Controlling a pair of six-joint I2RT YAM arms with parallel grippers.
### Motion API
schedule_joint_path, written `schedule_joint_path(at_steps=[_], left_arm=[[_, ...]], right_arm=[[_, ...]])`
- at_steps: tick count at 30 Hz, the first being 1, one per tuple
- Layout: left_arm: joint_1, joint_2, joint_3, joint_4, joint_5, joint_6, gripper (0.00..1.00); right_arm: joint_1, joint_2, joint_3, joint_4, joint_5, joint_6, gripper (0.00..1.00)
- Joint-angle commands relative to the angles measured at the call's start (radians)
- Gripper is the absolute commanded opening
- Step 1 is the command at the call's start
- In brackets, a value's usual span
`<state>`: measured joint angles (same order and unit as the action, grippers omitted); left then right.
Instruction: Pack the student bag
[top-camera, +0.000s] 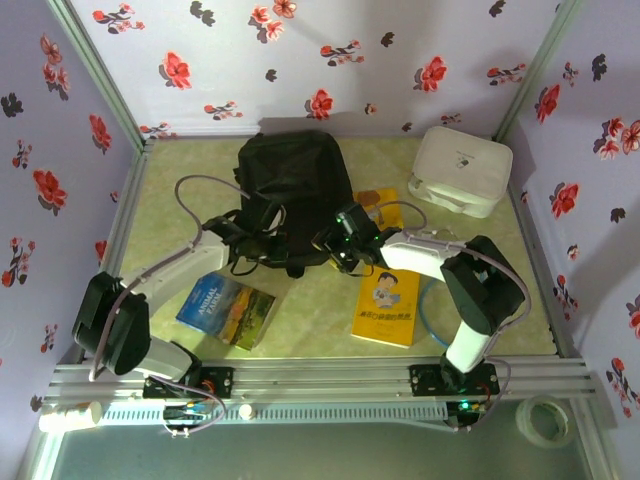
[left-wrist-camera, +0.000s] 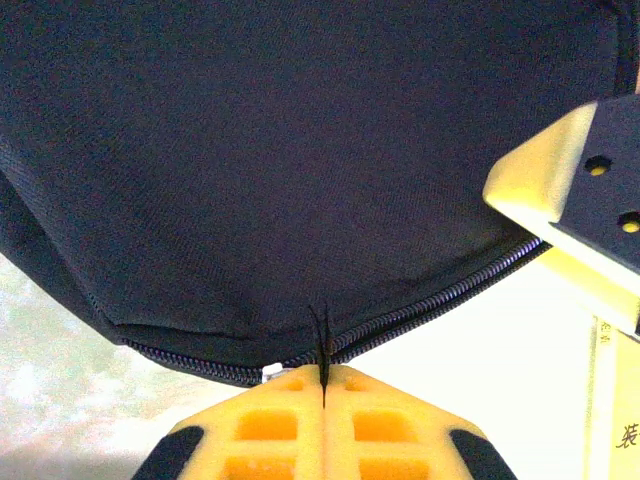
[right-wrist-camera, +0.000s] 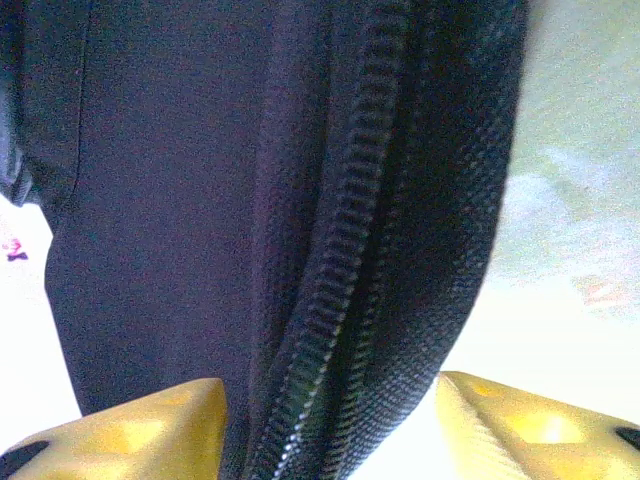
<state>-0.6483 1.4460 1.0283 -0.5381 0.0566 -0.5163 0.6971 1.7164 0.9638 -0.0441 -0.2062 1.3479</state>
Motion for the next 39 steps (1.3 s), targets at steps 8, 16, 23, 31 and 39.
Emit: schedule_joint_path(at_steps=[8, 16, 23, 31, 39], left_arm=[[-0.004, -0.078, -0.023, -0.072, -0.134, -0.008, 0.00], [0.039, -0.087, -0.028, -0.132, -0.202, -0.030, 0.00], [0.093, -0.050, -0.057, -0.158, -0.212, -0.023, 0.00], [0.165, 0.032, -0.067, -0.052, -0.201, 0.010, 0.00], [0.256, 0.140, -0.009, 0.073, -0.160, 0.034, 0.00]], right_arm=[[-0.004, -0.033, 0.031, -0.150, 0.231, -0.026, 0.22], [-0.008, -0.034, 0.031, -0.160, 0.272, -0.034, 0.19], [-0.021, -0.029, 0.025, -0.157, 0.263, -0.056, 0.18], [-0.028, -0.009, 0.034, -0.155, 0.251, -0.082, 0.16], [-0.033, -0.005, 0.055, -0.198, 0.279, -0.117, 0.15]])
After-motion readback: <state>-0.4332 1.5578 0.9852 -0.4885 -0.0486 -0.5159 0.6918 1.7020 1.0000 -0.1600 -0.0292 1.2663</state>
